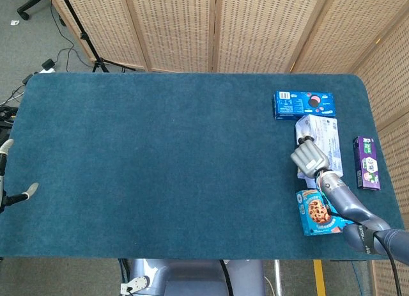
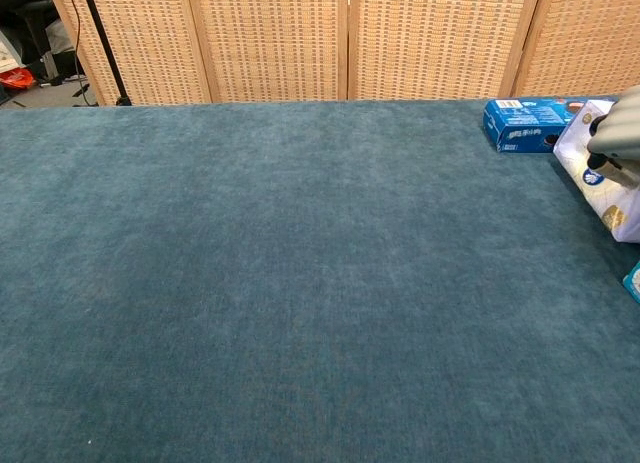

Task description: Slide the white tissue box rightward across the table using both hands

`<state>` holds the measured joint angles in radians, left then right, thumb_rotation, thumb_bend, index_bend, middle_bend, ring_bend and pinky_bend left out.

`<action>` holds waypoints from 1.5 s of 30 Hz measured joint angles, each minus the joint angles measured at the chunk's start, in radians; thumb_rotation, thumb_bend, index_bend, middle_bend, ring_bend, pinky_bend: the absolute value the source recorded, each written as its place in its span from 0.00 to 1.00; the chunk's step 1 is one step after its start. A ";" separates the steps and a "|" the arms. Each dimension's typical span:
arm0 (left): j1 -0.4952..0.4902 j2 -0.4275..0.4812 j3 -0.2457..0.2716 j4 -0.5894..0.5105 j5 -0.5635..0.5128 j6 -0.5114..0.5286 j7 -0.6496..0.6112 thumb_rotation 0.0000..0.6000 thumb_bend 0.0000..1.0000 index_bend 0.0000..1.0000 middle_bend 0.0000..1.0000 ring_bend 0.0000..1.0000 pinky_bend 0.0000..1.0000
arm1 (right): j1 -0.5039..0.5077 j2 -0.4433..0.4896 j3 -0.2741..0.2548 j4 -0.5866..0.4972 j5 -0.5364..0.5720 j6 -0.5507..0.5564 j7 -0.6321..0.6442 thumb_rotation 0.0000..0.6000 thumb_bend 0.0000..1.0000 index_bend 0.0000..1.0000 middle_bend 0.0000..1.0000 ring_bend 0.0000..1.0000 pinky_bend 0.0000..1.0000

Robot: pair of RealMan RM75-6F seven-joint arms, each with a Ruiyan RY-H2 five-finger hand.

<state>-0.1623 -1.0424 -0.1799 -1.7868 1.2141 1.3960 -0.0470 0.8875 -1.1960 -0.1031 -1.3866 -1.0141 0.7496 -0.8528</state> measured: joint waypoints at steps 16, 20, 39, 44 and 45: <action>0.006 0.005 0.007 -0.008 0.023 0.005 -0.007 1.00 0.22 0.00 0.00 0.00 0.00 | -0.013 0.016 0.003 -0.034 -0.026 0.040 -0.002 1.00 1.00 0.53 0.35 0.22 0.29; 0.008 0.010 0.009 -0.010 0.031 0.005 -0.021 1.00 0.22 0.00 0.00 0.00 0.00 | -0.009 0.018 0.026 -0.058 -0.040 0.075 -0.008 1.00 1.00 0.53 0.34 0.22 0.29; 0.034 0.035 0.045 0.022 0.122 0.014 -0.119 1.00 0.21 0.00 0.00 0.00 0.00 | -0.155 0.094 0.155 -0.161 -0.472 0.593 0.568 1.00 0.07 0.02 0.00 0.00 0.07; 0.060 0.032 0.077 0.064 0.170 0.039 -0.148 1.00 0.19 0.00 0.00 0.00 0.00 | -0.294 0.105 0.147 -0.206 -0.486 0.715 0.681 1.00 0.00 0.00 0.00 0.00 0.00; 0.065 0.027 0.082 0.074 0.177 0.047 -0.149 1.00 0.18 0.00 0.00 0.00 0.00 | -0.317 0.106 0.141 -0.216 -0.483 0.730 0.689 1.00 0.00 0.00 0.00 0.00 0.00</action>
<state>-0.0970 -1.0155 -0.0980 -1.7128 1.3914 1.4433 -0.1960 0.5700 -1.0904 0.0380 -1.6021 -1.4975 1.4791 -0.1633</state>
